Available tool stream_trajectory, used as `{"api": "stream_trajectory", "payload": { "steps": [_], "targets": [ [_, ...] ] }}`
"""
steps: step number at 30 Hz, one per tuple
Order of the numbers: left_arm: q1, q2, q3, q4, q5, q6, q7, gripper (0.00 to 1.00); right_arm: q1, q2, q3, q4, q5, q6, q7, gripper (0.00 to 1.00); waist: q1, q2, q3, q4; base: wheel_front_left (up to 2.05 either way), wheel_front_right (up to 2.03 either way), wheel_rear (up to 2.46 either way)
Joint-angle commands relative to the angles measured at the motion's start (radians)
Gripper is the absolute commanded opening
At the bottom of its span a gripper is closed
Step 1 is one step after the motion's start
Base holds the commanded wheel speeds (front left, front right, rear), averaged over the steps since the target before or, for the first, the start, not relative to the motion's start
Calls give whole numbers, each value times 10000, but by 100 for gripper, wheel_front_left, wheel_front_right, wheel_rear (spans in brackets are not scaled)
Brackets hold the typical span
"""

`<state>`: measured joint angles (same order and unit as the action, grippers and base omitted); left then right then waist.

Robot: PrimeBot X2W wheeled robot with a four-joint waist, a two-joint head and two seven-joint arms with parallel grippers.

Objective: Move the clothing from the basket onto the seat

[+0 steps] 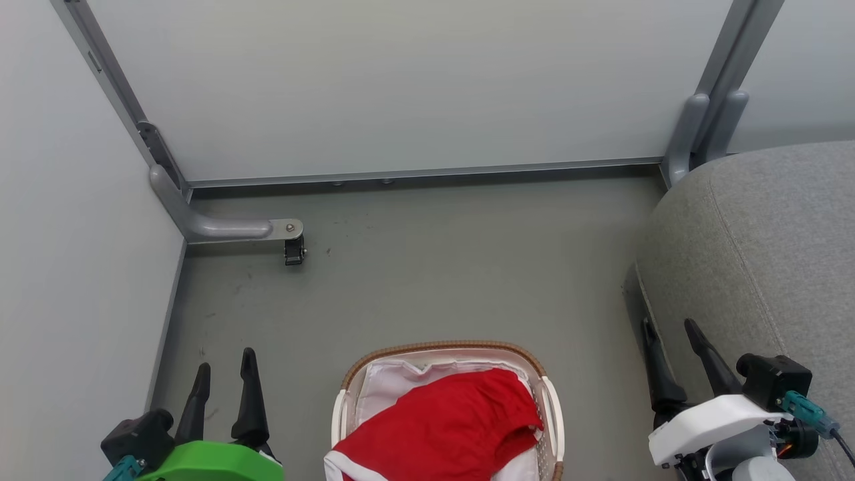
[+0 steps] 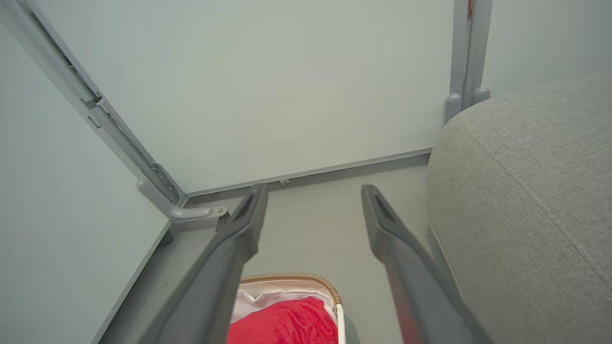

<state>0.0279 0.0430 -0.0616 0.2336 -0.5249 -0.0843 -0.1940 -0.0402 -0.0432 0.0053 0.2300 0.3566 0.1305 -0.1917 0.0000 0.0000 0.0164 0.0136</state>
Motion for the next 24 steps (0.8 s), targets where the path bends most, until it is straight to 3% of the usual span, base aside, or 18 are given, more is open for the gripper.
{"api": "stream_trajectory", "payload": {
  "steps": [1, 24],
  "targets": [
    [63, 80, -10, -11, 262, 35, -77, 100, 73, -64, 25, -37, -278, 4, -102, 100, 0, 0, 2, 4, 0, 0, 0],
    [261, 98, -209, 311, 1777, 182, -545, 100, 142, -88, 352, 83, -1954, 3, -570, 100, 0, 0, 42, 31, 0, 0, 0]
  ]
}}
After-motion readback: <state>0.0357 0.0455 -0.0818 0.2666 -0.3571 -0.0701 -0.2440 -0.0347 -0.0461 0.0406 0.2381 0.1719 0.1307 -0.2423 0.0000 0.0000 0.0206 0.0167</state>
